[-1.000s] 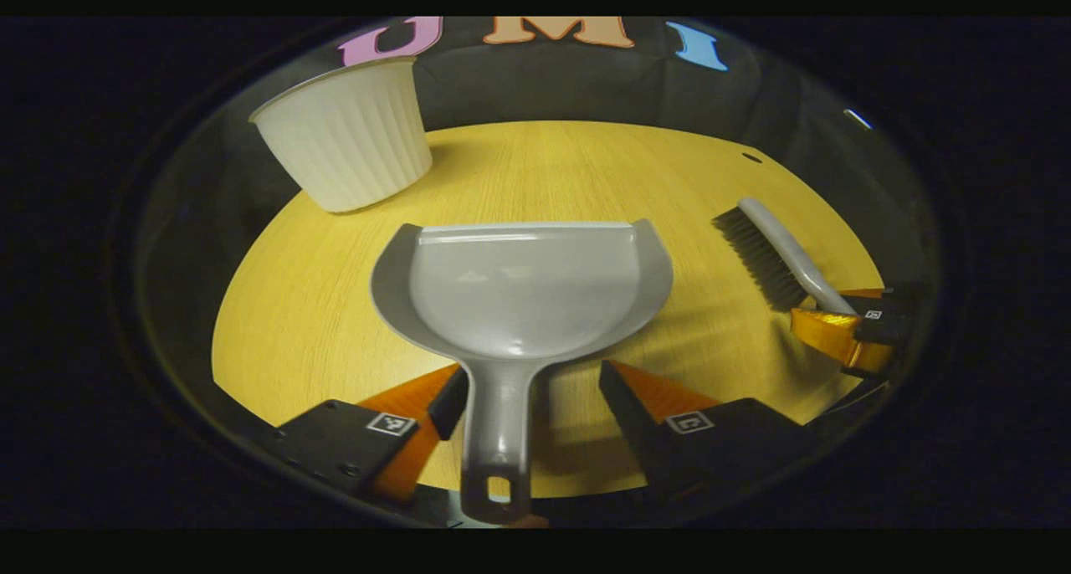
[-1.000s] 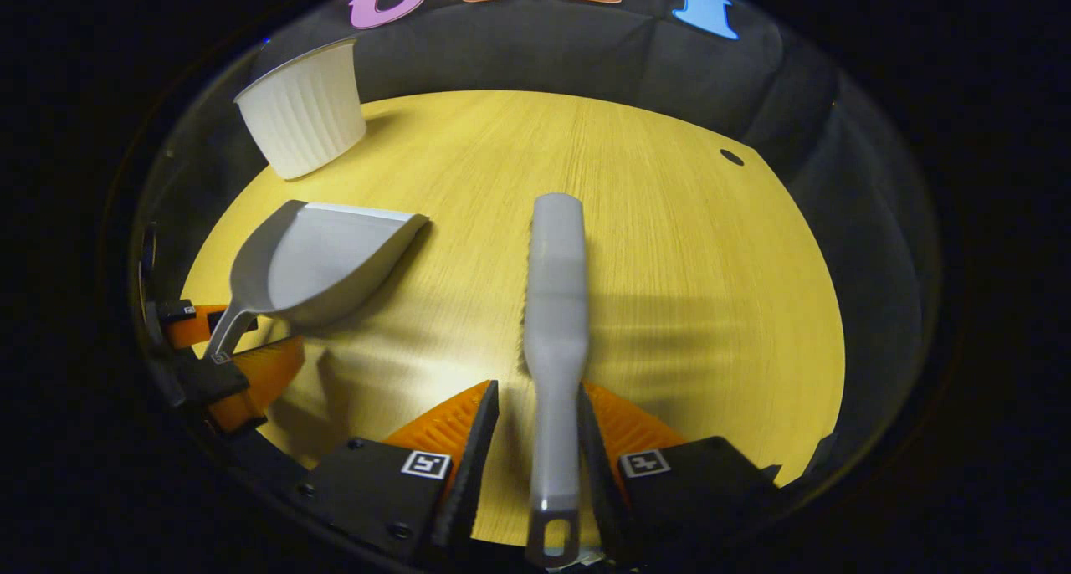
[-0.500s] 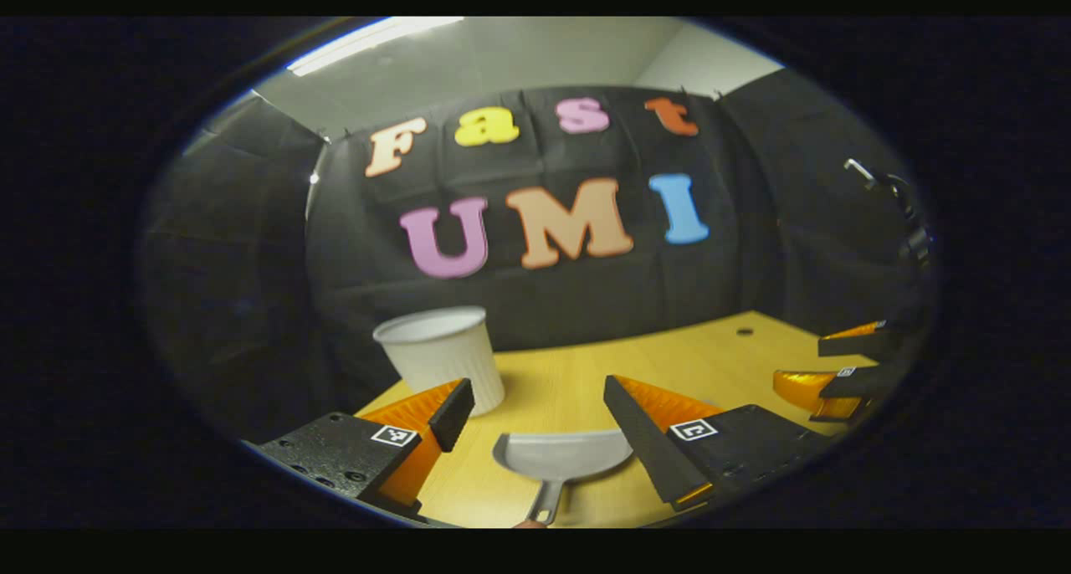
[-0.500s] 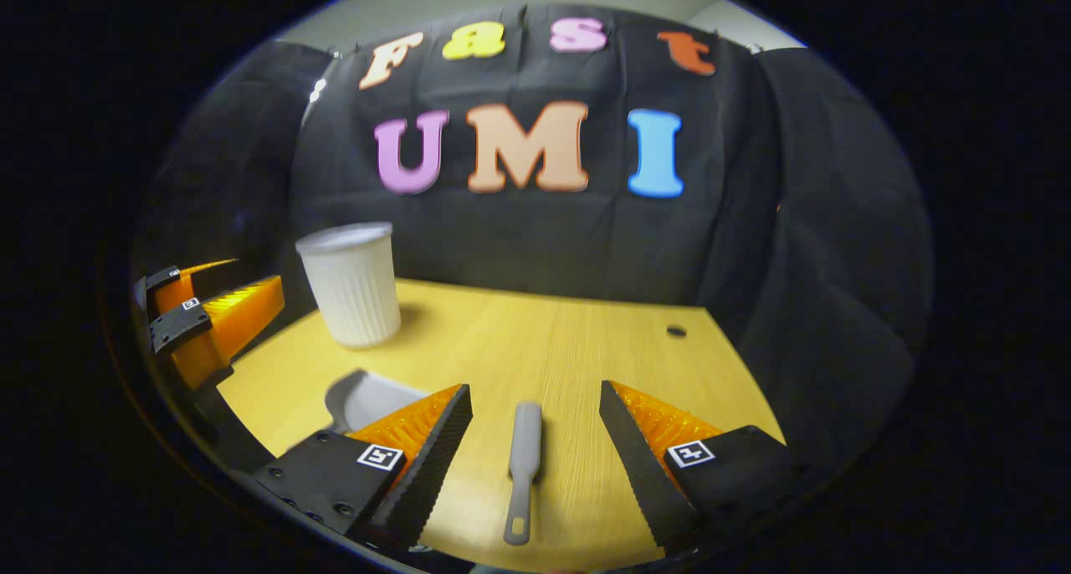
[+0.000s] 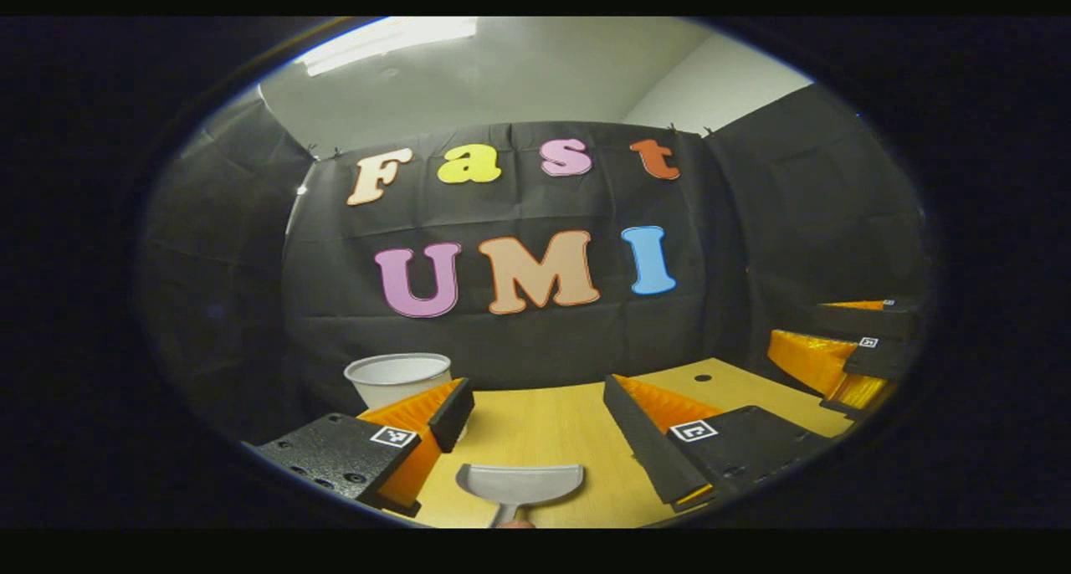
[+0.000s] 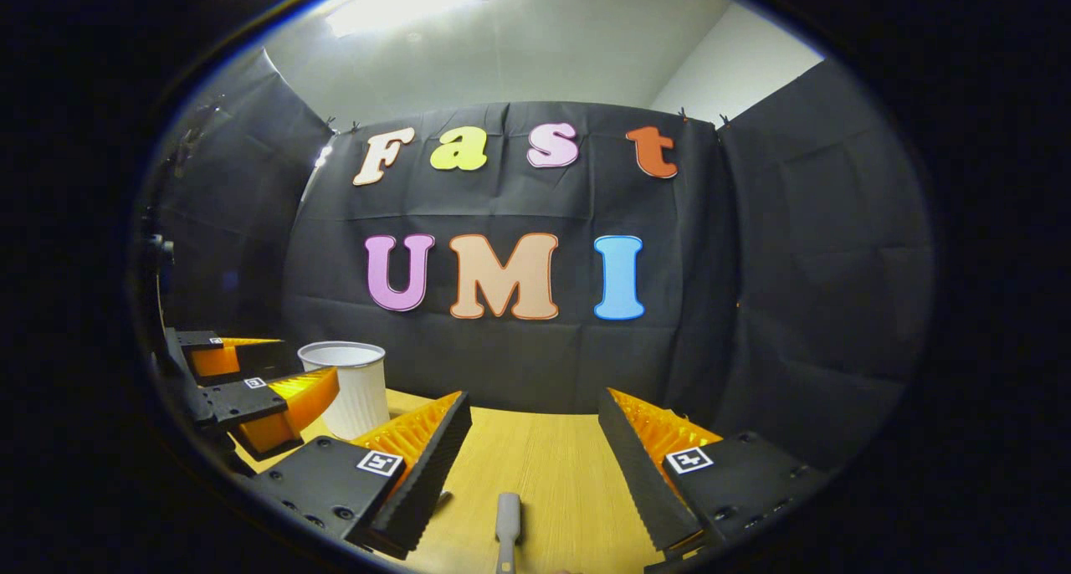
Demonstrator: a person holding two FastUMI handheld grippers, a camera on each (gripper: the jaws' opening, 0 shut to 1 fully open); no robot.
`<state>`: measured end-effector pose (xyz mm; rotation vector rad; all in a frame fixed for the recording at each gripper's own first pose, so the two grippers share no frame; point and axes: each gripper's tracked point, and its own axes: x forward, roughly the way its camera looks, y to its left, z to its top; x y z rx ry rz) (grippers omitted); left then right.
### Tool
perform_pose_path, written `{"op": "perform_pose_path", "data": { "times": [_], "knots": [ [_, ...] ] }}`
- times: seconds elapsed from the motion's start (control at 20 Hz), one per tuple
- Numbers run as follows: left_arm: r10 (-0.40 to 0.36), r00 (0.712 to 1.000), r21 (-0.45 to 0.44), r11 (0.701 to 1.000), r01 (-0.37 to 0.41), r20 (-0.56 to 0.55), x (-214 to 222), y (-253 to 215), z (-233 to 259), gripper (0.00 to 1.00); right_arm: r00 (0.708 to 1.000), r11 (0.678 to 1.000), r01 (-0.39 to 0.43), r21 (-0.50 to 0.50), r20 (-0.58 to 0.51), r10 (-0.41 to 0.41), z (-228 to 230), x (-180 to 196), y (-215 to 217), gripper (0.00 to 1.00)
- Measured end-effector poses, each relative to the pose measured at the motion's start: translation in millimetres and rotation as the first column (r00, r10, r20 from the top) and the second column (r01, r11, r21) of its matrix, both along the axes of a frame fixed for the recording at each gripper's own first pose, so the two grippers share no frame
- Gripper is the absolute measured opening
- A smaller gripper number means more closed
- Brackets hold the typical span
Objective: Pick up the small broom and dustpan from the desktop, sweep the trash into the dustpan with the broom, and then empty the trash into the garbage bin.
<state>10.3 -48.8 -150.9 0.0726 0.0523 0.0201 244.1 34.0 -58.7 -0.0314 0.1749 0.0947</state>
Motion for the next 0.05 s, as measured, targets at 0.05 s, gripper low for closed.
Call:
{"op": "perform_pose_path", "data": {
  "times": [0.05],
  "knots": [
    [-0.005,1.0,-0.002,1.0,0.005,-0.005,2.3,0.2,-0.2,0.93,1.0,1.0,0.006,0.006,-0.008,-0.006,1.0,-1.4,0.3,0.98]
  ]
}}
